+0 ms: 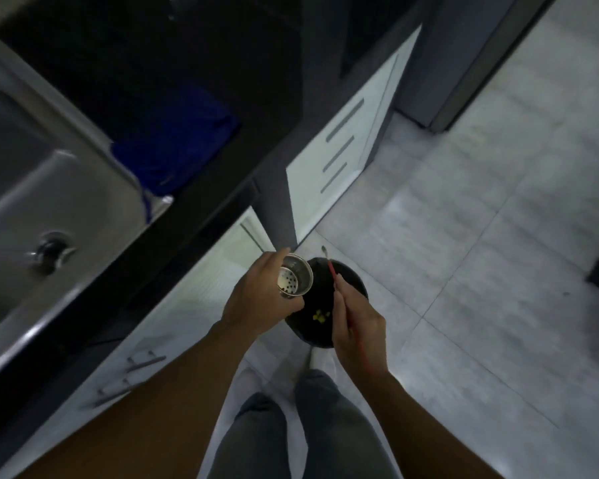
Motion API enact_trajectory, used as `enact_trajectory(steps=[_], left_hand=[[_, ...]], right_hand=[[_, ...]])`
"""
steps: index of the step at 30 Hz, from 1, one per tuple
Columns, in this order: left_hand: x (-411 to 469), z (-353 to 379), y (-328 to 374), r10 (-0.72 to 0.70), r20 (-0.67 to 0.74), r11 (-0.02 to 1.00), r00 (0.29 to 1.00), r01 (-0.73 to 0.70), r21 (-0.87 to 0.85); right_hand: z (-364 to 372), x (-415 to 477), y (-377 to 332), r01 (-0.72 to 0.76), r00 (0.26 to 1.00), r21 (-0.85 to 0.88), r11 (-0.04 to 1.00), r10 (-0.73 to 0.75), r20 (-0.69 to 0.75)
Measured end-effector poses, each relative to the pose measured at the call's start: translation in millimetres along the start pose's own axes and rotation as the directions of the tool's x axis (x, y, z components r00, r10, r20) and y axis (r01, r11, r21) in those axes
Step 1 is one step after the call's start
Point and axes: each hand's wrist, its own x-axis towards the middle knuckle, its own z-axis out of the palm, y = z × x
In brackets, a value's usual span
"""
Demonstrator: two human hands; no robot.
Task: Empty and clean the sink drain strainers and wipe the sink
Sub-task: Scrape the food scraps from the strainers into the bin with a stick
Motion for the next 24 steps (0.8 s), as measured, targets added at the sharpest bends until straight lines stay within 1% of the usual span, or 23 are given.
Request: enact_trajectory(steps=[1,3,4,5,7,9,11,13,16,19,22,24], left_hand=[[-7.2,-17.5,3.0,-0.014,-0.047,1.000,0.999,0.013,-0.013],[-21.4,-52.8,5.2,-0.047,-0.148,0.998,0.988,0.039,-0.055],[-28.5,-70.5,4.7,-0.062,-0.197,0.996,0.978,0.048,-0.076],[-35.7,-88.2,3.2,-0.073,-0.247,0.994,0.966,0.050,-0.098],[-50.9,-123.3,-3.0,-0.098,-0.335,0.989,0.937,0.054,-0.139],[-65.7,-158.0,-13.0,-0.121,-0.413,0.984,0.903,0.053,-0.172],[-78.0,-191.1,-28.4,-0.143,-0.501,0.980,0.853,0.051,-0.193],[-86.3,-222.0,-50.3,-0.175,-0.574,0.978,0.800,0.074,-0.195],[-94.8,-256.7,-92.0,-0.252,-0.593,0.960,0.764,0.119,-0.254],[-100.5,-275.2,-142.3,-0.343,-0.583,0.930,0.736,0.182,-0.318],[-103.3,-285.7,-192.7,-0.408,-0.561,0.907,0.720,0.252,-0.337],[-104.7,-287.5,-225.0,-0.427,-0.532,0.898,0.732,0.273,-0.345]], right_hand=[[-0.5,1.3,-15.1,-0.022,1.000,-0.002,1.000,0.022,0.020],[-2.6,6.6,-49.7,-0.062,0.997,0.062,0.996,0.059,0.058],[-1.9,9.7,-68.1,-0.004,0.997,0.108,0.994,-0.004,0.076],[-0.3,13.4,-87.5,0.105,0.991,0.145,0.984,-0.116,0.069],[5.8,20.8,-124.1,0.279,0.956,0.186,0.942,-0.291,0.037],[20.2,31.6,-155.7,0.389,0.917,0.173,0.905,-0.398,0.018],[41.6,41.3,-183.2,0.486,0.871,0.148,0.861,-0.491,0.000],[66.9,51.1,-208.4,0.566,0.820,0.170,0.807,-0.572,-0.016],[109.7,60.1,-239.3,0.638,0.747,0.246,0.730,-0.664,0.030],[155.3,64.5,-263.6,0.627,0.722,0.278,0.728,-0.677,0.144],[199.7,67.3,-286.6,0.654,0.647,0.269,0.707,-0.707,0.286],[228.6,68.7,-300.7,0.654,0.609,0.252,0.713,-0.694,0.383]])
